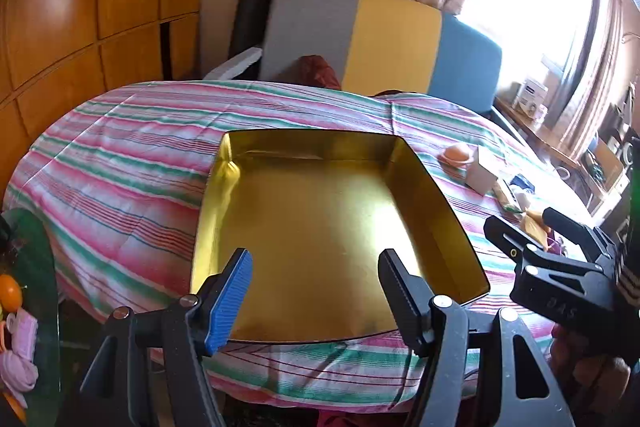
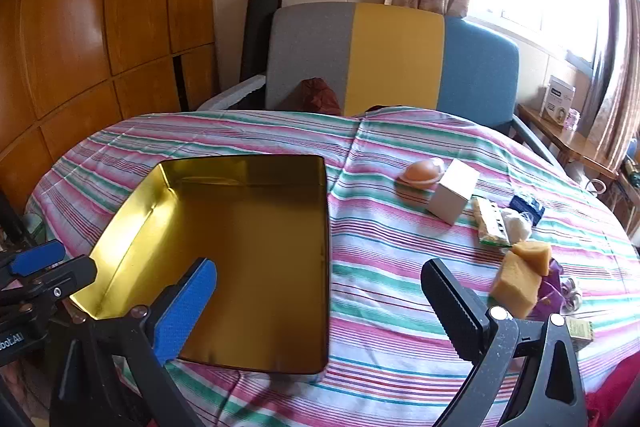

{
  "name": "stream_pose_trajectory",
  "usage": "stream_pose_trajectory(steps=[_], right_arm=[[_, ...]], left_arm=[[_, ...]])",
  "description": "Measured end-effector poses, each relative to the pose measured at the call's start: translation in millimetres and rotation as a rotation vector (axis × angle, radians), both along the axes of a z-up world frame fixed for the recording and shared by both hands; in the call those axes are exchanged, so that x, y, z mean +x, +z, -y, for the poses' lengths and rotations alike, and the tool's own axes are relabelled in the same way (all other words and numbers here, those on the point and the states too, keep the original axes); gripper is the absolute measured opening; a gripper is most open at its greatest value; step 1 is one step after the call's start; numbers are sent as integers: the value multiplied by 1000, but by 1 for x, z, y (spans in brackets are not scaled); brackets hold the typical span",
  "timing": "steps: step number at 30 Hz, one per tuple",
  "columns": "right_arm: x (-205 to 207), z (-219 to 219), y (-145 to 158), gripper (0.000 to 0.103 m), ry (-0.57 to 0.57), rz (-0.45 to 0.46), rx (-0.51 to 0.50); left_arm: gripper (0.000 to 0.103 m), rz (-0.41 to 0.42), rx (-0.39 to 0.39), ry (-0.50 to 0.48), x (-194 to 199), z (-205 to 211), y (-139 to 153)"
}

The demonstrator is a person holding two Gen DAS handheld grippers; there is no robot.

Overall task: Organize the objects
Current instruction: 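Turn both tools from the gold tray toward the pile of items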

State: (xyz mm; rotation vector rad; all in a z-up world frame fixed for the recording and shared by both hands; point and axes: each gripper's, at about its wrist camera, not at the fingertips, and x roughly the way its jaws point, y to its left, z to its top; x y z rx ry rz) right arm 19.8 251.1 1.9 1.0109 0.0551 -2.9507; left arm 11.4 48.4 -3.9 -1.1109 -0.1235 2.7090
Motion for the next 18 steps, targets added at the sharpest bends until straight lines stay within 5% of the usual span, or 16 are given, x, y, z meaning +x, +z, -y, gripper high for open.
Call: stream_pose_trajectory(steps=[10,18], right_arm=[[10,-56,7,103,-92,2,22],[37,-181,25,103,-307,13,-138]], left_arm=[[74,-3,-52,-130,-11,-25,9],[74,78,-5,-347,-22,-75,12]])
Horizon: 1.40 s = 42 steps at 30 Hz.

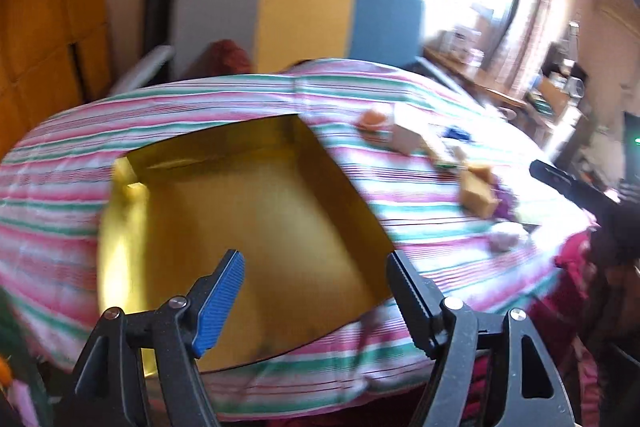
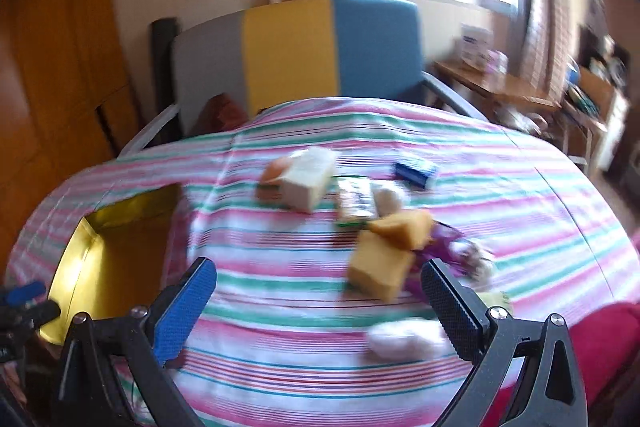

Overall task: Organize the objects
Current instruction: 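Turn both tools from the gold tray toward the pile of items, then grasp the plastic-wrapped white bundle with the left gripper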

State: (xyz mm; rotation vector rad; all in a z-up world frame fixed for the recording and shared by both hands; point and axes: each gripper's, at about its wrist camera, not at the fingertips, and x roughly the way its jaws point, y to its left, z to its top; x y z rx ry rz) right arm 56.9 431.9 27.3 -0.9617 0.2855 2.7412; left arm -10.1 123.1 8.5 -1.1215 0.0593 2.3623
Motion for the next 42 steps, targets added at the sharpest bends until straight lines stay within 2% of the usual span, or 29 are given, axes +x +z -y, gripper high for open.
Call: stream_pose_trajectory(steps=[4,9,14,16,19,25,29,31,33,35,42], right_arm=[[23,-74,-3,103,-185,4,-107],[45,-128,-20,103,-327,17,-201],[45,-141,-40,103,-350,38,-273],[45,-143,-39,103,-345,15,-290],[46,-148,-41,103,-339,0,-323],[51,-148,-41,103,-322,-49,-335],[53,-147,-40,103,-318,-74,-343],[52,-147,-41,103,-313,-72,-344],[52,-146,-41,103,-313,-68,-343],[51,-146,-41,103,-313,-65,-342],[46,-145,-44,103,-322,-15,-327]], left_arm=[[74,7,24,-144,-1,-47,6],[74,29,27,-357,3,-125,-1],[73,84,-15,-498,8,-190,-29],[73,121,-29,-538,10,-216,-41],[72,128,-38,-590,13,-244,-51],[72,165,-69,-645,15,-293,-70],[72,162,-102,-653,16,-315,-88],[60,147,-115,-658,15,-320,-96],[40,162,-122,-666,12,-322,-104],[32,177,-108,-650,9,-316,-109],[30,163,-62,-610,11,-272,-95]])
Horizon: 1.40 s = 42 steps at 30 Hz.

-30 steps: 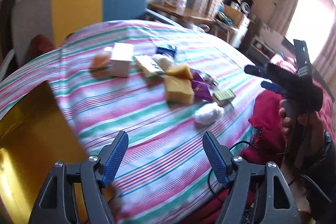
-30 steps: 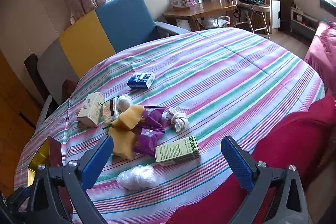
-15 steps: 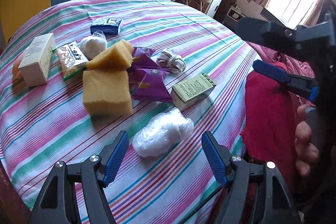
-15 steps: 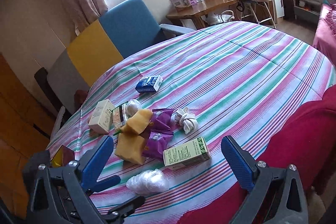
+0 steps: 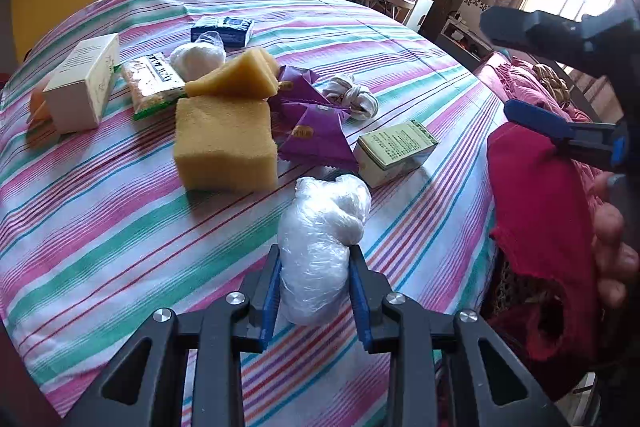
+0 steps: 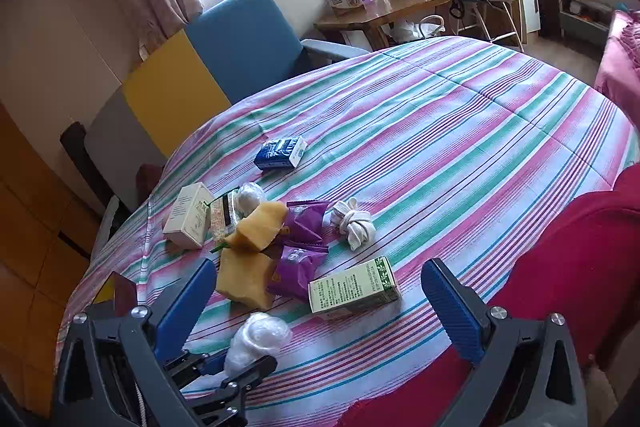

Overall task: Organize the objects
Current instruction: 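Grasp the plastic-wrapped white bundle with the left gripper, then drop the white bundle into the tray while the right gripper grasps the green box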

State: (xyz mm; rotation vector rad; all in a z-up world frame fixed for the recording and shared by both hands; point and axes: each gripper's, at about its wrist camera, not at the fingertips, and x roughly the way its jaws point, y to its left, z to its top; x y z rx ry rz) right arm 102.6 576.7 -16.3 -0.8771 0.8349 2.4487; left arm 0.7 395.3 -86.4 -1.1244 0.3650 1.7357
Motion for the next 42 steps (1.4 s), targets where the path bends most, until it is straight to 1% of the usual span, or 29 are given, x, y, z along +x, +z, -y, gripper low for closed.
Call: stream_pose_trajectory(steps=[2,3,6,9,11,13,16,20,21,23,25,27,28,30,32,35,40,42], right_arm=[[-3,1,-1,103,6,33,3],[-7,1,-3,103,12,63,5],[-21,4,-9,103,58,183,21],[-40,10,-19,103,145,336,59],[-51,12,-25,103,207,415,90],[-62,11,-33,103,238,489,99],[-78,6,-44,103,278,564,79],[-92,4,-50,103,271,646,122],[-94,3,-54,102,274,669,117],[-98,3,-56,96,287,703,121],[-99,1,-60,92,298,724,106],[-99,-3,-62,91,302,731,82],[-99,-5,-62,91,299,732,77],[-100,-8,-62,87,300,735,72],[-100,-9,-63,72,306,740,67],[-98,-9,-60,72,319,737,71],[-92,-14,-49,72,304,692,73],[-89,-16,-44,72,297,668,71]], left_arm=[[30,-17,-2,15,5,13,6],[30,-18,0,24,7,23,9],[30,-34,19,44,15,48,20],[30,-47,42,61,20,73,33],[30,-52,59,72,21,82,40],[30,-51,78,90,21,93,47],[30,-57,113,111,23,107,60],[30,-66,150,144,21,129,75],[30,-69,161,160,19,138,80],[30,-77,173,192,13,153,86],[30,-84,178,234,5,171,90],[30,-90,182,289,-7,191,94],[30,-96,181,326,-14,206,97],[30,-119,168,391,-28,230,101],[30,-138,132,471,-45,259,102],[30,-125,75,604,-71,302,93],[30,-65,26,831,-115,369,77],[30,-45,5,888,-131,384,70]])
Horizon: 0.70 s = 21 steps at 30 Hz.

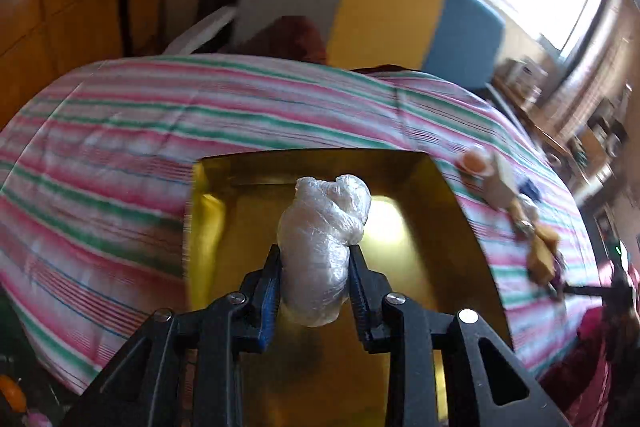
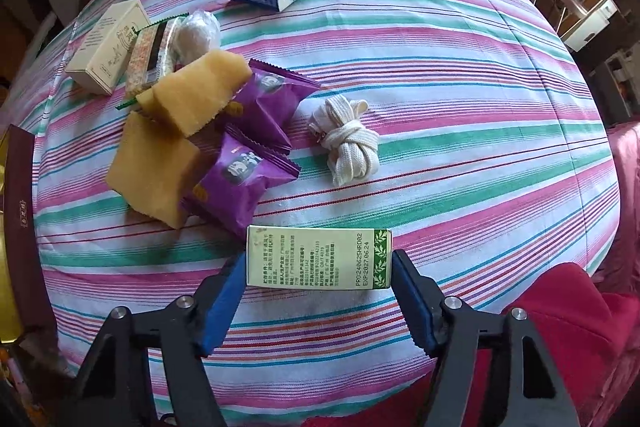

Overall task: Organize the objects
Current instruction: 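Drop the white bundle into the tray while the right gripper grasps the green box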

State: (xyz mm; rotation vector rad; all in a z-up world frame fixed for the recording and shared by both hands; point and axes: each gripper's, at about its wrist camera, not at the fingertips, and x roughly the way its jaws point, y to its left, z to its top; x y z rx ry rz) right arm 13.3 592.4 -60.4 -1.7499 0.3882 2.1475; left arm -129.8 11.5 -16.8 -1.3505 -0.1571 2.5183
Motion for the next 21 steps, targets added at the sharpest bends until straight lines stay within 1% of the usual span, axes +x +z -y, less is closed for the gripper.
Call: stream_pose_trajectory(steps=[2,6,10,11,14,19,21], right_arm=[[3,-3,5,72,-11,-23,-4],[6,-7,14,71,-25,-61,-18],[13,-10,15,71,-31,-85,-26],[19,-8,14,71,-32,-90,-27],[23,-14,15,71,-31,-104,-33],[29,-12,16,71,-37,-122,-41],[30,-3,14,71,-41,-129,-45]], left_arm=[[30,33,-23,45,-16,10,-11],[30,65,-71,67,-37,2,-26],[30,96,-112,107,-52,-5,-41],[30,101,-115,113,-56,-5,-44],[30,96,-166,127,-65,-9,-51],[31,108,-192,165,-77,-10,-63],[32,112,-205,177,-79,-11,-66]])
